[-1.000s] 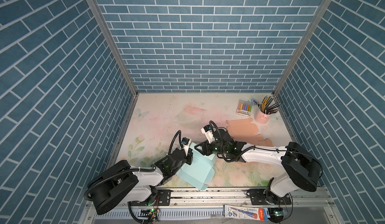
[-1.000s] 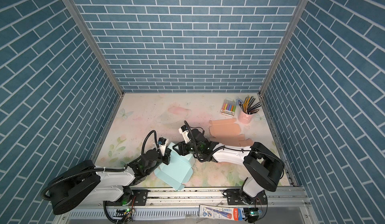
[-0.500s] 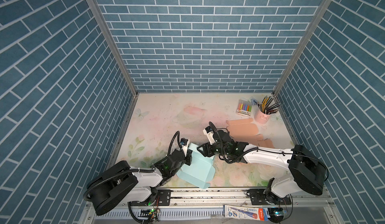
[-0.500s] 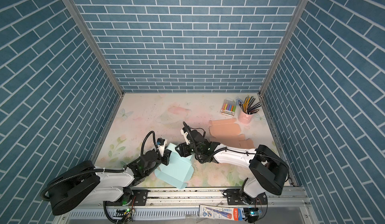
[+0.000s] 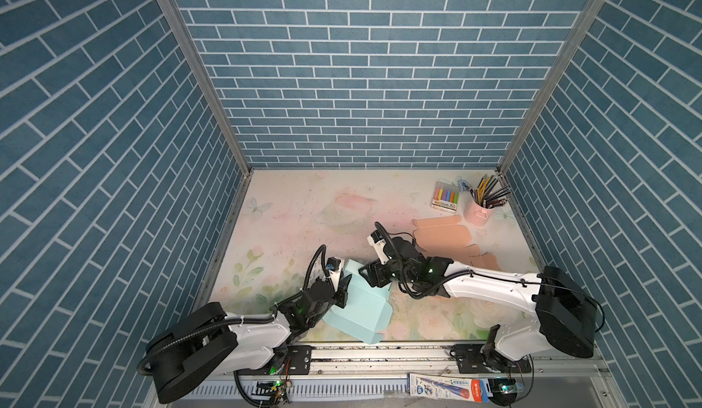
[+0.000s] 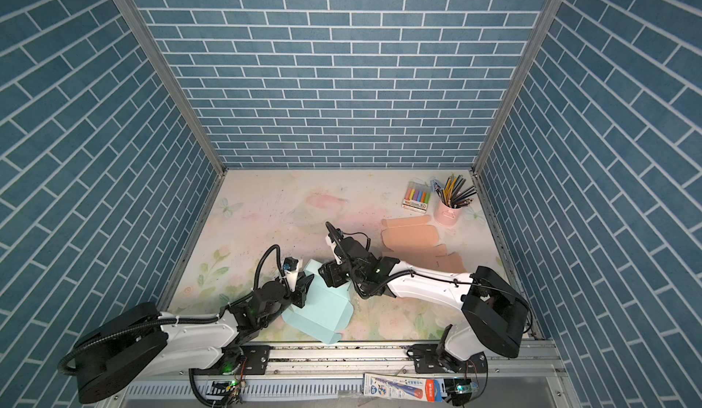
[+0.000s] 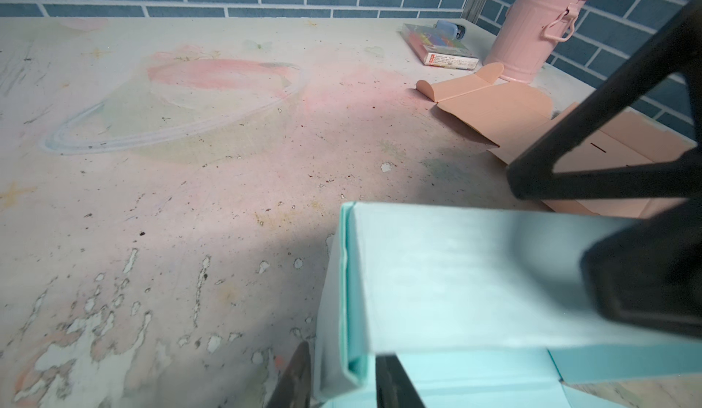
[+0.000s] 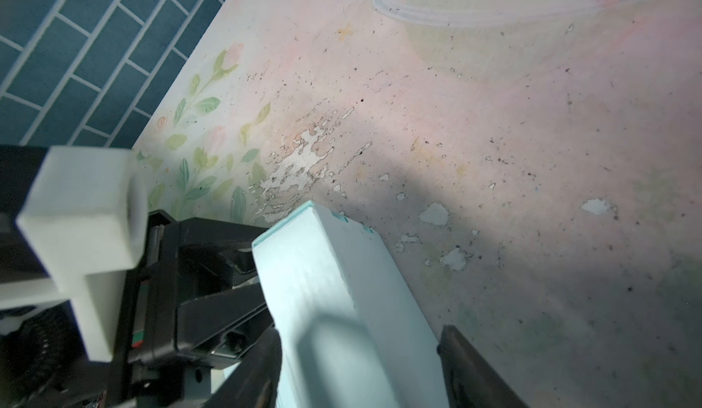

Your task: Fold the paper box

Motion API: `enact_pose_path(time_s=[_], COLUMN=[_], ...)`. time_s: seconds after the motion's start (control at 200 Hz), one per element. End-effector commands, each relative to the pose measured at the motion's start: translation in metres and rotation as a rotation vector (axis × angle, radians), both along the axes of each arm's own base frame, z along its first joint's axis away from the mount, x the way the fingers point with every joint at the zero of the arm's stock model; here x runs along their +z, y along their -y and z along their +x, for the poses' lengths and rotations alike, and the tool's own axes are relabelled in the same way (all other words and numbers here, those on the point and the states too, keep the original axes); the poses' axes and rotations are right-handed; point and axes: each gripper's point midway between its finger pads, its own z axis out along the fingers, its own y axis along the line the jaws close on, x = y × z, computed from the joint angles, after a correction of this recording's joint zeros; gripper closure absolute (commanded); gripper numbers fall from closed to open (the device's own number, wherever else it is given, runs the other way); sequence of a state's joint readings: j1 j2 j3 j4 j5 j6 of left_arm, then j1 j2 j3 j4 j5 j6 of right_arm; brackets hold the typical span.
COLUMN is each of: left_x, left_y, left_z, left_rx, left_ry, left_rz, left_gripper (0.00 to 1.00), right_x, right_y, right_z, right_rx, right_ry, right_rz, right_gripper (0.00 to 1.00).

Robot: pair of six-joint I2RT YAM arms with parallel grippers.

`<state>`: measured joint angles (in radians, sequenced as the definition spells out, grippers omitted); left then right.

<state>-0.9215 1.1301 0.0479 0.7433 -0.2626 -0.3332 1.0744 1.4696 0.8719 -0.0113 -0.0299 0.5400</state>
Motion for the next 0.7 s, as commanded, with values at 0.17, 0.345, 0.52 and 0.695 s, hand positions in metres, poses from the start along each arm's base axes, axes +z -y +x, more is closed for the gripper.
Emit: enact_pose_path(time_s=[0.17, 0.345, 0.52, 0.695], left_x=[-0.004, -0.005, 0.002, 0.008], left_y=[-0.015, -0.019, -0.019, -0.02], left_z=[-0.008, -0.016, -0.02, -0.02], left_rx=[0.067, 0.069, 0.064, 0.068], left_ry=[-0.072, -0.119, -0.13, -0.129], left_rz=[-0.012, -0.048, -0.094, -0.106], left_gripper=[0.64, 0.61, 0.59, 0.57], right_x=[0.001, -0.012, -0.024, -0.029], right_y=[0.002, 0.004, 0.005, 0.011], right_z=[-0.004, -0.004, -0.004, 0.002], right_rx=[0.07, 0.087, 0.098, 0.068], right_ry=[0.089, 0.103, 0.107, 0.118], right_rz=[-0.168, -0.283, -0.374, -0.416], right_gripper=[0.32, 0.32, 0.32, 0.33])
